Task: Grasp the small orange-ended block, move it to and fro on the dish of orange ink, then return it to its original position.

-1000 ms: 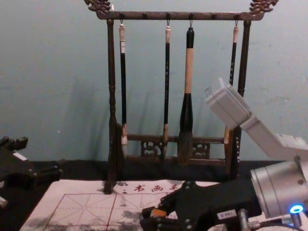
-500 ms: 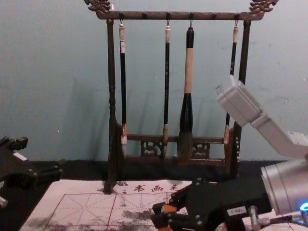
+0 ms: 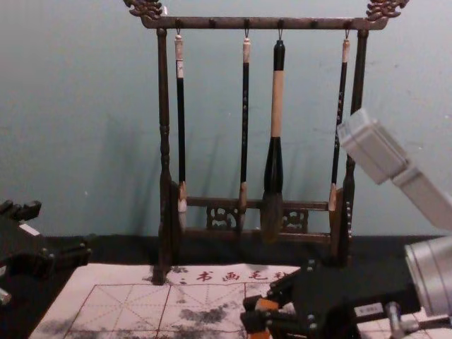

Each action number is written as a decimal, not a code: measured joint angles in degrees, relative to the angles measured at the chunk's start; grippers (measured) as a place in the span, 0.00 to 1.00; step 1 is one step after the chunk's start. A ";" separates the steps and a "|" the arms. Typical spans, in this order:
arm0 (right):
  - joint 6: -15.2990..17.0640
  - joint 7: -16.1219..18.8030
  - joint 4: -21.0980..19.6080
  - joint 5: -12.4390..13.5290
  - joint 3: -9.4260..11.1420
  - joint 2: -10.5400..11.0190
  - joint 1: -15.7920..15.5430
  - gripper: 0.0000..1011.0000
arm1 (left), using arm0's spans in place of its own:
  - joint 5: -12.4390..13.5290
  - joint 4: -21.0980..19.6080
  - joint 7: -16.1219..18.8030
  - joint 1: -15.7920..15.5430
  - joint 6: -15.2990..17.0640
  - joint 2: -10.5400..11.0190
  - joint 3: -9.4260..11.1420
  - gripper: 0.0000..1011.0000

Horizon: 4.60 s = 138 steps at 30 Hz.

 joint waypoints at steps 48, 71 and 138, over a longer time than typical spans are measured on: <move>-0.69 1.47 -2.70 0.46 -1.86 -0.05 -1.33 0.13 | 0.00 0.00 0.00 0.00 0.00 0.00 0.00 0.99; -1.81 0.29 2.47 -0.69 -1.24 -2.69 1.00 0.13 | 0.00 0.00 0.00 0.00 0.00 0.00 0.00 0.99; -0.56 0.25 -4.36 0.71 0.44 1.92 -3.81 0.13 | 0.00 0.00 0.00 0.00 0.00 0.00 0.00 0.99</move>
